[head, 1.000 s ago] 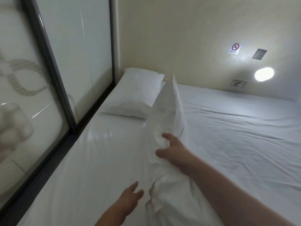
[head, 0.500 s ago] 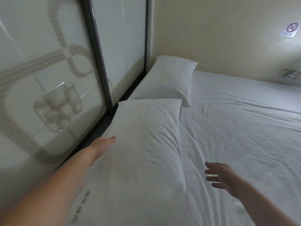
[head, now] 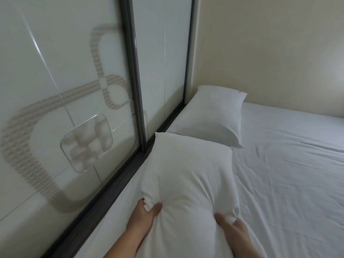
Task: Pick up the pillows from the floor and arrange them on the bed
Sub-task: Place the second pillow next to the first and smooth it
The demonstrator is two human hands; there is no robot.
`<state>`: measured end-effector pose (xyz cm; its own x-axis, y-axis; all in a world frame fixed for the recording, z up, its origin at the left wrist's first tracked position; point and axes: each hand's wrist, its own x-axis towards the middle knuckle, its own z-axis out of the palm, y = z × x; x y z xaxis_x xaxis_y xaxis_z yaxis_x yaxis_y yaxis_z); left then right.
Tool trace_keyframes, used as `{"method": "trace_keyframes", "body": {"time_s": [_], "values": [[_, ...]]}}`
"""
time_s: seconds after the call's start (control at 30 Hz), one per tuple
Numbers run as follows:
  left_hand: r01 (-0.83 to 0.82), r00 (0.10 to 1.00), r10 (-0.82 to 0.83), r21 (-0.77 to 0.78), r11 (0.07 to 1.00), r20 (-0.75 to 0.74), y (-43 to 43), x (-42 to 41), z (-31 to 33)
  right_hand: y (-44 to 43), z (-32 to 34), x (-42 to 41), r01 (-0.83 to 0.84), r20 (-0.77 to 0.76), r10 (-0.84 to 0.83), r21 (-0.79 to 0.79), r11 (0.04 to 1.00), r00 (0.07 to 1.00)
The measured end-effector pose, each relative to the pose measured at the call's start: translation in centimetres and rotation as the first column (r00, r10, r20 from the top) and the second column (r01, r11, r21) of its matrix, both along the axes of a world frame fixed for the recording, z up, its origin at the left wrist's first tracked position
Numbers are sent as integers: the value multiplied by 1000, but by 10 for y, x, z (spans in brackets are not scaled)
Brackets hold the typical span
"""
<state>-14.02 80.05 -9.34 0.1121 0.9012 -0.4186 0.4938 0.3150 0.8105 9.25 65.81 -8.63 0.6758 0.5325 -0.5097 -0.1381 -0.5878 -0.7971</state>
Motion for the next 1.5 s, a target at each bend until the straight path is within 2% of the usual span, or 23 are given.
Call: {"method": "trace_keyframes", "body": {"time_s": [0.1, 0.17, 0.23, 0.3, 0.37, 0.4, 0.43, 0.47, 0.5, 0.53, 0.6, 0.7, 0.8, 0.87, 1.0, 1.13, 1.2, 1.27, 1.3, 1.37, 1.4, 1.47, 1.5], "values": [[47, 997, -60, 210, 977, 56, 18, 28, 26, -10, 12, -38, 237, 167, -267, 176, 955, 949], [117, 993, -110, 418, 901, -41, 43, 48, 52, -2, 29, -65, 394, 183, -465, 321, 861, 866], [296, 953, -174, 640, 709, -248, 76, 73, 73, 7, 50, -64, 384, 64, -452, 429, 818, 890], [510, 858, -264, 668, 542, -441, 100, 106, 91, 23, 55, -51, 435, 58, -484, 356, 827, 873], [691, 715, -346, 539, 483, -607, 105, 133, 93, 22, 46, -35, 271, 147, -284, 103, 957, 947], [766, 630, -405, 447, 462, -662, 100, 140, 88, 10, 39, -31, 183, 314, -122, -171, 968, 942], [823, 550, -469, 350, 448, -691, 89, 144, 77, -8, 37, -29, -16, 323, 119, -304, 953, 939], [862, 480, -525, 264, 433, -703, 73, 143, 64, -11, 40, -21, -268, 328, 396, -372, 889, 857], [889, 418, -569, 189, 417, -708, 55, 138, 49, -10, 42, -6, -424, 411, 523, -311, 850, 747], [907, 367, -600, 130, 401, -711, 35, 133, 36, 0, 41, 22, -495, 511, 568, -286, 821, 646], [925, 302, -591, 80, 371, -748, -5, 116, 11, 19, 40, 93, -427, 625, 548, -351, 834, 557], [940, 270, -462, 128, 316, -845, -47, 82, -6, 63, 28, 146, -439, 522, 715, -565, 699, 466], [929, 319, -263, 246, 276, -911, -54, 70, -23, 76, -6, 139, -419, 437, 806, -695, 584, 399], [900, 393, -157, 345, 265, -906, -51, 77, -22, 77, -17, 132, -349, 532, 763, -682, 643, 367], [882, 455, -154, 419, 217, -877, -35, 93, -9, 78, 21, 139, -348, 686, 642, -542, 765, 342], [841, 540, -80, 535, 74, -838, 23, 95, 46, 81, 84, 151, -311, 749, 470, -359, 880, 466], [851, 525, -51, 522, 60, -850, 57, 92, 79, 80, 97, 146, -318, 718, 435, -304, 898, 544], [895, 437, -106, 419, 155, -893, 85, 90, 90, 73, 91, 138, -355, 601, 490, -338, 872, 631], [880, 430, -168, 369, 300, -887, 92, 90, 87, 68, 86, 131, -379, 502, 526, -370, 848, 687], [675, 589, -261, 288, 680, -765, 88, 86, 66, 56, 67, 122, -391, 307, 525, -402, 828, 794], [519, 697, -233, 253, 816, -678, 79, 82, 49, 48, 55, 118, -364, 276, 515, -450, 815, 812], [176, 885, -120, 84, 981, -450, 52, 67, 17, 31, 30, 108, -262, 274, 452, -524, 810, 849], [17, 959, -26, -34, 999, -282, 38, 60, 4, 24, 17, 102, -222, 244, 392, -518, 826, 887]]}}
